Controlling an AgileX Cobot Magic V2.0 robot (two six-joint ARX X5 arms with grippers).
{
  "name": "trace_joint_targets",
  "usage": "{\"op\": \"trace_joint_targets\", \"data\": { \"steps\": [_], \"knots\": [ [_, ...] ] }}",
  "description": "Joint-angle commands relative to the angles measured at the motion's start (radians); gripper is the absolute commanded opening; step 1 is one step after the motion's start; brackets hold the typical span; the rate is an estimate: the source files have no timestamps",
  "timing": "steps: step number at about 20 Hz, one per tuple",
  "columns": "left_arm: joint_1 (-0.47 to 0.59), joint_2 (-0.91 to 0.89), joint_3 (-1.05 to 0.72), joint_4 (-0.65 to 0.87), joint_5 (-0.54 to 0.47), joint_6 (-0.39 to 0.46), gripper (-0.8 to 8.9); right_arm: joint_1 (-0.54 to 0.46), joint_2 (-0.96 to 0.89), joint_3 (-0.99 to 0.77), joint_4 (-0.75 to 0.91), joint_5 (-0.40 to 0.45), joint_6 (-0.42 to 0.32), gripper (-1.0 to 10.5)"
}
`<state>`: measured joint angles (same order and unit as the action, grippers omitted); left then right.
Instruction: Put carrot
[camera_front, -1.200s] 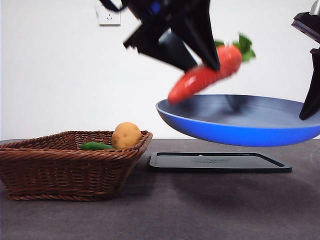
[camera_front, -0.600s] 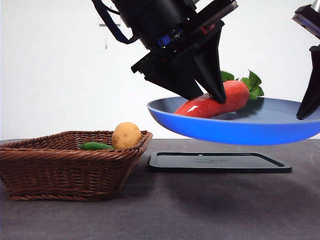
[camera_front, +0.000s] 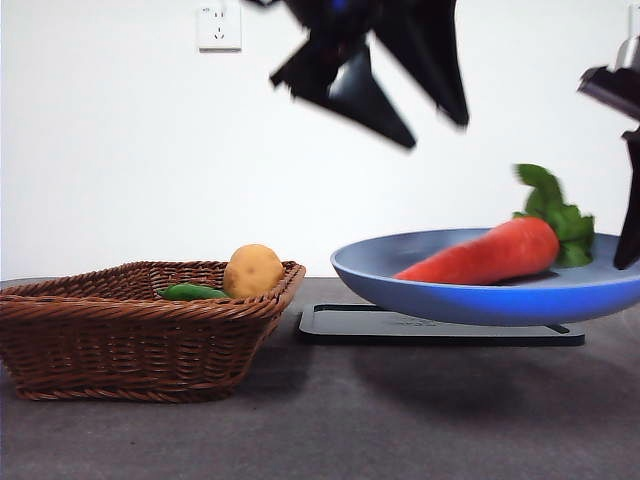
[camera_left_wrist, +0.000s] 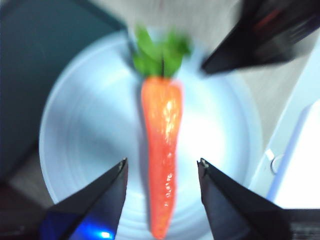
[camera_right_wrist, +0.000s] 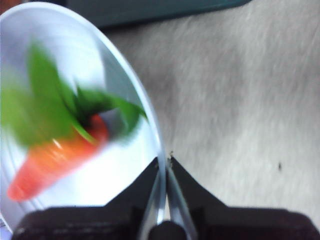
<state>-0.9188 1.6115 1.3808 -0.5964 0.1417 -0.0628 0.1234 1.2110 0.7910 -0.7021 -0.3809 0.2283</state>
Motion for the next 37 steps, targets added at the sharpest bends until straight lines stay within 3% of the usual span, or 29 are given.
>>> {"op": "trace_joint_targets", "data": {
  "steps": [1, 13, 20, 32, 37],
  "knots": [
    [-0.014, 0.008, 0.064, -0.043, 0.024, 0.011, 2.47, -0.007, 0.096, 0.084, 0.036, -0.002, 0.006, 0.1],
    [-0.024, 0.008, 0.081, 0.008, 0.021, 0.011, 2.47, -0.034, 0.711, 0.606, 0.073, -0.013, 0.009, 0.1],
    [-0.024, 0.008, 0.081, 0.049, 0.020, 0.011, 2.47, -0.065, 0.757, 0.623, 0.119, -0.039, 0.019, 0.1],
    [-0.024, 0.008, 0.081, 0.065, 0.020, 0.011, 2.47, -0.071, 0.766, 0.623, 0.073, -0.001, 0.014, 0.5],
    [-0.024, 0.008, 0.081, 0.070, 0.017, 0.011, 2.45, -0.076, 0.766, 0.623, 0.061, 0.046, -0.013, 1.6]
  ]
}}
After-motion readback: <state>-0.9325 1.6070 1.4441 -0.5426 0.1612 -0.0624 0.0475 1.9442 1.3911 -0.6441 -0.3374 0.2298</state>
